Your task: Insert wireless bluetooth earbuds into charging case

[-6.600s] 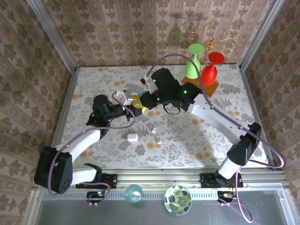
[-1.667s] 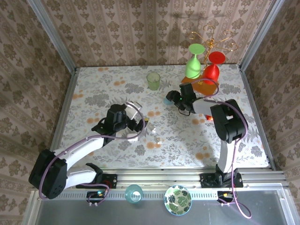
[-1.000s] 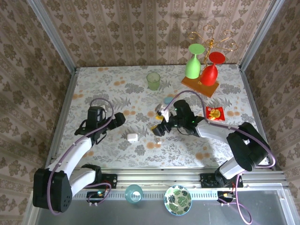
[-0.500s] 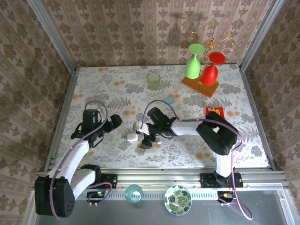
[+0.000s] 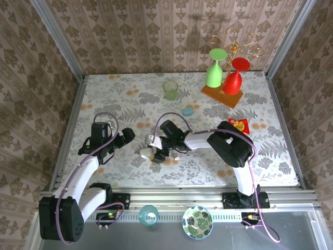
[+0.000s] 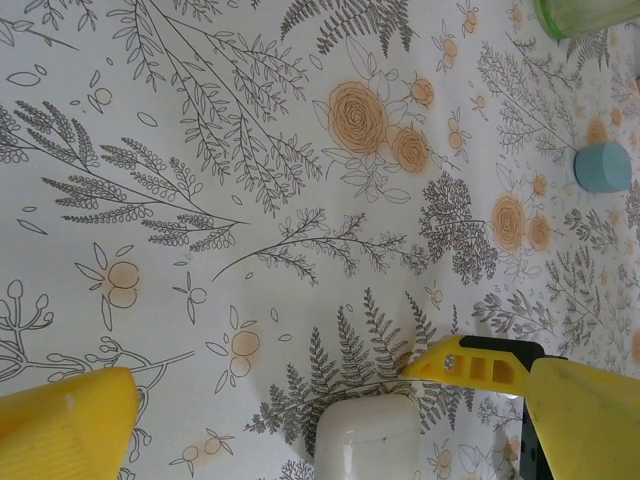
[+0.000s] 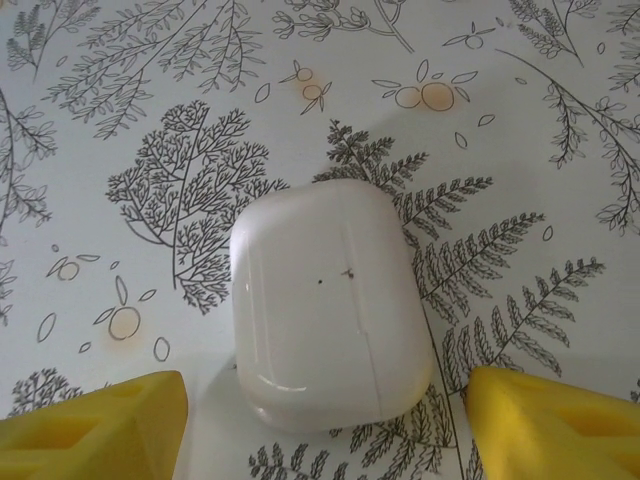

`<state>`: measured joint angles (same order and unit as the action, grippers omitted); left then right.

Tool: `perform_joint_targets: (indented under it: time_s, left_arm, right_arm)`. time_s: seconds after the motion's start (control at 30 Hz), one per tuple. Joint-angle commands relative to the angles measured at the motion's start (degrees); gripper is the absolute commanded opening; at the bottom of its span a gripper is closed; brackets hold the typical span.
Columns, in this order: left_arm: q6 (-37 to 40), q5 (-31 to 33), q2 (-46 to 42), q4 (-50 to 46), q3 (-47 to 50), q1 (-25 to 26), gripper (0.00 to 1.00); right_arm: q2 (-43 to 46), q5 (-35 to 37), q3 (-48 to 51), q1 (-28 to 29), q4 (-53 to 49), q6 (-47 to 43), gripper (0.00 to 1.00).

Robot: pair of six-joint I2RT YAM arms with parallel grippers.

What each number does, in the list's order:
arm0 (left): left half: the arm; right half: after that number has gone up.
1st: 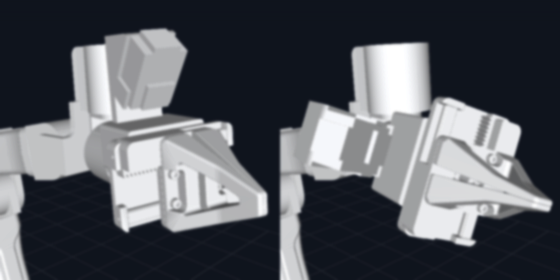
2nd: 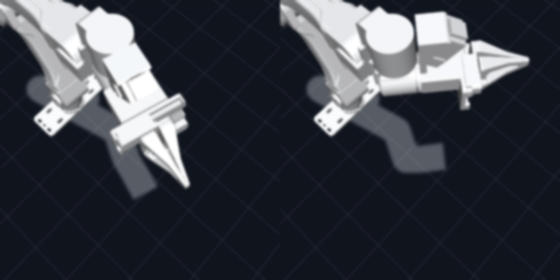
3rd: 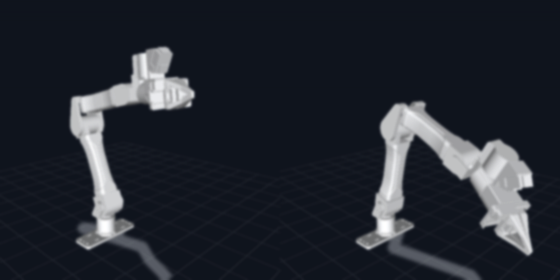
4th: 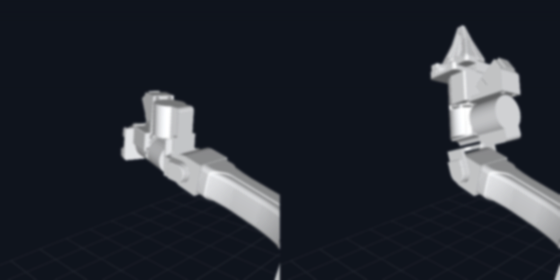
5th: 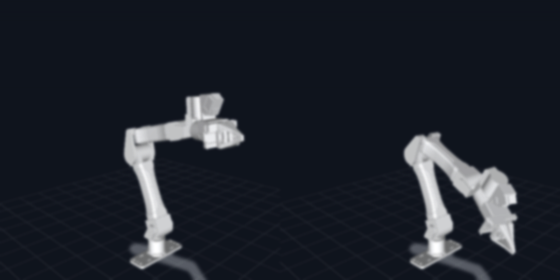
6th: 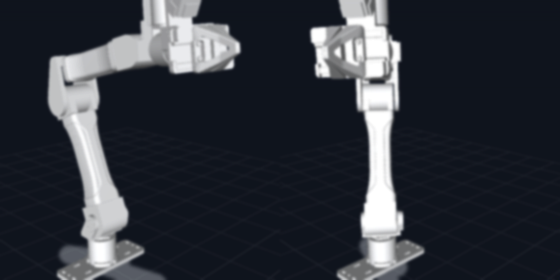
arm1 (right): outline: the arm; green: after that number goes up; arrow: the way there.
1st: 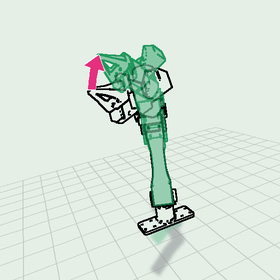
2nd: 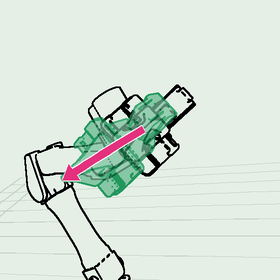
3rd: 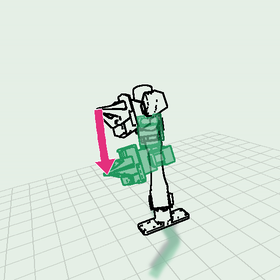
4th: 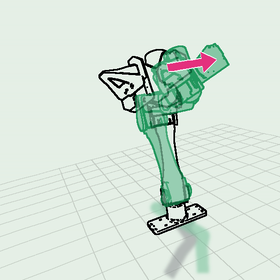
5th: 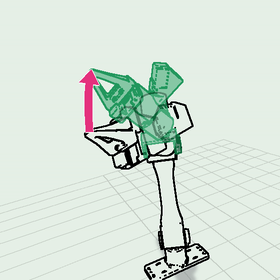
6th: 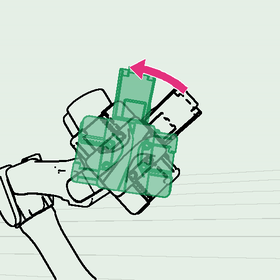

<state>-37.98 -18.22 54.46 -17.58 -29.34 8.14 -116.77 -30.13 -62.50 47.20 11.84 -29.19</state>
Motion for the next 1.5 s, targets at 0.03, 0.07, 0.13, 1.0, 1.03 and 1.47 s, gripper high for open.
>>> perform_joint_targets:
  time_s: [0.03, 0.07, 0.13, 1.0, 1.03, 1.47]
  left_arm:
    - [0.1, -1.18, 0.11, 0.2, 0.18, -0.36, 1.0]
    - [0.1, -1.28, 0.19, 0.37, 0.16, -0.33, 1.0]
    - [0.02, -1.54, 0.45, 0.7, 0.16, -0.32, 1.0]
    - [5.44, -19.63, 0.11, 20.3, -1.46, 6.58, 1.0]
    - [5.53, -21.74, 0.34, 22.5, -1.55, 7.59, 1.0]
    - [2.47, -31.03, 5.61, 50.82, -1.69, 19.45, 0.71]
  right_arm:
    - [-2.88, 2.87, -1.73, 1.45, 1.27, -0.27, 0.74]
    - [-3.09, 3.05, -1.85, 1.71, 1.3, -0.45, 0.74]
    - [-3.54, 3.81, -1.99, 2.12, 1.7, -0.47, 0.7]
    - [27.31, 20.21, 11.32, 0.72, -2.45, -7.32, 0.4]
    - [29.21, 21.17, 11.43, 0.62, -3.44, -7.9, 0.39]
    - [48.83, 24.96, 7.13, 0.38, -13.97, -13.27, 0.38]
